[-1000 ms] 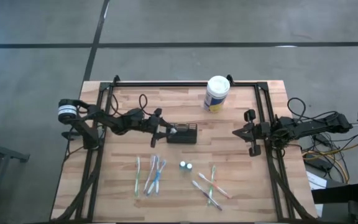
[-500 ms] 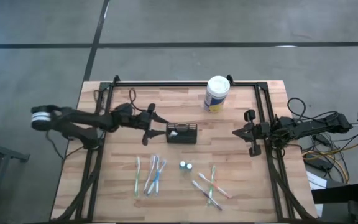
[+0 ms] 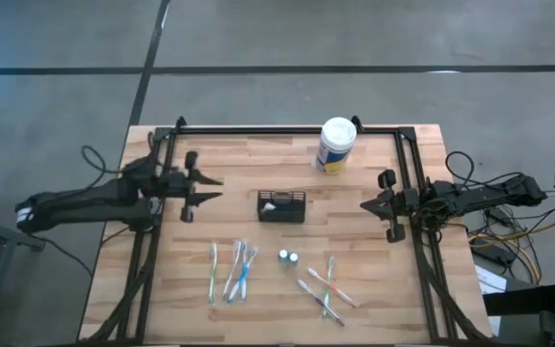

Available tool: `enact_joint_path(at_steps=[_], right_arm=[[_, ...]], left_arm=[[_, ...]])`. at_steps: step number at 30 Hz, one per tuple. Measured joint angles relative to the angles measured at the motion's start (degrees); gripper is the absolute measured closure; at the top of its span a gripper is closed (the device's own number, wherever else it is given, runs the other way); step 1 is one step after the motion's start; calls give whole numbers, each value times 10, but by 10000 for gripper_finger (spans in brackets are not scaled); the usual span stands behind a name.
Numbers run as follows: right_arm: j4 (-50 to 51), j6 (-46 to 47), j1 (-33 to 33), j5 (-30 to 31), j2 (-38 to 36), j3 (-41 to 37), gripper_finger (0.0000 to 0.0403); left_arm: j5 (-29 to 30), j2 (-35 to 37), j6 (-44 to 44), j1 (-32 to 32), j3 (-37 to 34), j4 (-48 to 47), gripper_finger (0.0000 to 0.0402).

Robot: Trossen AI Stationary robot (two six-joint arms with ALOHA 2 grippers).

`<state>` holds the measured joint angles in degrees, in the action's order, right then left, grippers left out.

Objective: Pick & Place toothbrushing station
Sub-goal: Put the blue toothbrush into the black wire organizer

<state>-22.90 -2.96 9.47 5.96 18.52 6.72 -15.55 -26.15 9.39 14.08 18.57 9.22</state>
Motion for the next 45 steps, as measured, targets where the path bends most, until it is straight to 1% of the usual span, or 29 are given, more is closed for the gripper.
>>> enact_joint_path(at_steps=[3,4,8,9,12,25,27,29,31,33,36,39,42,43,45], right_arm=[[0,0,0,0,0,-1,394],[0,0,0,0,1,-1,394],[1,3,0,0,1,-2,394],[2,4,0,0,1,-2,394],[5,7,0,0,4,-2,394],[10,4,0,0,25,-2,394],[10,1,0,0,25,-2,394],[10,-2,0,0,25,-2,394],[10,-5,0,0,25,-2,394],[9,-9,0,0,25,-2,394],[9,-12,0,0,25,-2,394],[9,-18,0,0,25,-2,394],[9,-22,0,0,25,-2,394],[8,-22,0,0,25,-2,394],[8,-22,0,0,25,-2,394]], left_arm=[[3,48,-7,0,-56,6,376],[4,63,-12,0,-78,17,388],[7,108,-52,1,-166,102,395],[7,117,-63,1,-181,109,397],[12,128,-63,0,-180,63,397],[10,129,-66,0,-165,65,396],[10,128,-68,-2,-151,58,395],[9,123,-62,-10,-120,33,397],[8,113,-45,-29,-84,-2,399],[24,96,-35,-55,-41,-50,399],[89,52,-37,-106,31,-121,399],[196,-9,-65,-172,100,-210,400],[299,-83,-117,-241,166,-312,400],[324,-110,-141,-263,186,-345,400],[348,-164,-191,-302,224,-394,398]])
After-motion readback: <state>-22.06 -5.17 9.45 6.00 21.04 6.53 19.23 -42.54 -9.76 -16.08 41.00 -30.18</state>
